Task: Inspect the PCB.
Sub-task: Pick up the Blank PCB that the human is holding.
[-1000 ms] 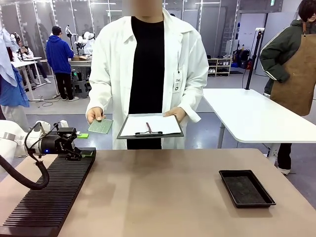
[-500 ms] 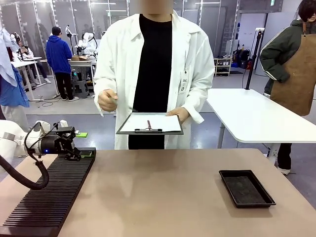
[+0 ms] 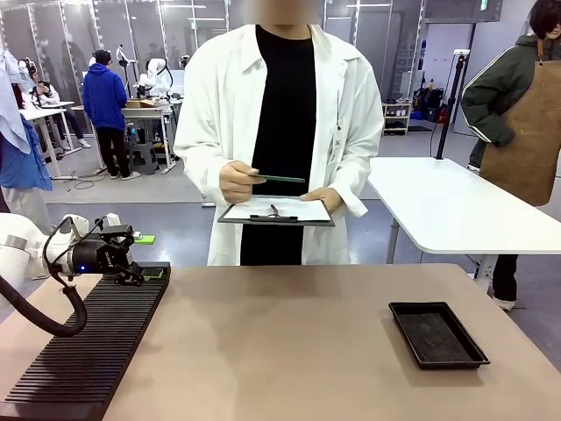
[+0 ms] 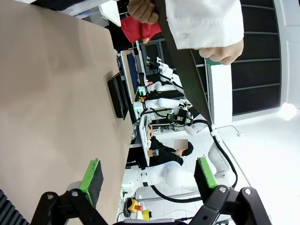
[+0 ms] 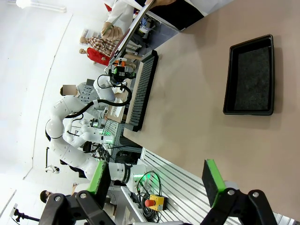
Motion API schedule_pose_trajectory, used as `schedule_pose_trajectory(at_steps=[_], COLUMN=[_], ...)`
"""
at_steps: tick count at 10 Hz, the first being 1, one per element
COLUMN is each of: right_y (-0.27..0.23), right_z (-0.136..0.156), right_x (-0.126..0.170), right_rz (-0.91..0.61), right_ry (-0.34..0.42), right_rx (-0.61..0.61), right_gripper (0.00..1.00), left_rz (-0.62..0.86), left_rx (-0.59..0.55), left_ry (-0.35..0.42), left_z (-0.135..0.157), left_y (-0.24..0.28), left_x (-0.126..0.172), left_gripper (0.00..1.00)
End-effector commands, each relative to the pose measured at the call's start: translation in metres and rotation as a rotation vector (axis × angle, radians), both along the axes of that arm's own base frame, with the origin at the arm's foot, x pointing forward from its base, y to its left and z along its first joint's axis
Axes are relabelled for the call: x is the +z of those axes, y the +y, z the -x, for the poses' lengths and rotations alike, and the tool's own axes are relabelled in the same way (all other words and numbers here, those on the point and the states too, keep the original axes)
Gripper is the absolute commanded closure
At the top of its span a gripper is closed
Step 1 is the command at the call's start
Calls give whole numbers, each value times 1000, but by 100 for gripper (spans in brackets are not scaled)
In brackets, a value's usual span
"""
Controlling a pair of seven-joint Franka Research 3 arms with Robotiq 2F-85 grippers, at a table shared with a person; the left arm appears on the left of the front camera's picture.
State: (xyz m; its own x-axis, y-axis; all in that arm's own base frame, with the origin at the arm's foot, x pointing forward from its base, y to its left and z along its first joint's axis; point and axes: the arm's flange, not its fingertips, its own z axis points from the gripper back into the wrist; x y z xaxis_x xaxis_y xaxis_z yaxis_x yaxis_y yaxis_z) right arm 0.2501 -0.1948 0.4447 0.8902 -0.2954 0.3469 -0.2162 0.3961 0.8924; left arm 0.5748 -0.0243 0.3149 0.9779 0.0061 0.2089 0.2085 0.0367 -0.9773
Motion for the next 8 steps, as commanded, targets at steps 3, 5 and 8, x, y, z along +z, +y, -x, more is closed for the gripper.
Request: schedule_pose_trajectory(at_steps=[3, 5, 8], right_y=[-1, -1, -1], right_z=[-1, -1, -1], right_x=[1, 1, 1], right_rz=[-2, -2, -2], right_ry=[-24, -24, -24], right_rx=[3, 3, 3], right_gripper=[0, 0, 0], left_rz=[0, 0, -40], left_rx=[-1, -1, -68], left_ry=[0, 0, -15], left_z=[0, 0, 22], left_y=[-1, -1, 10], left_x=[0, 0, 24], left_gripper=[0, 0, 0])
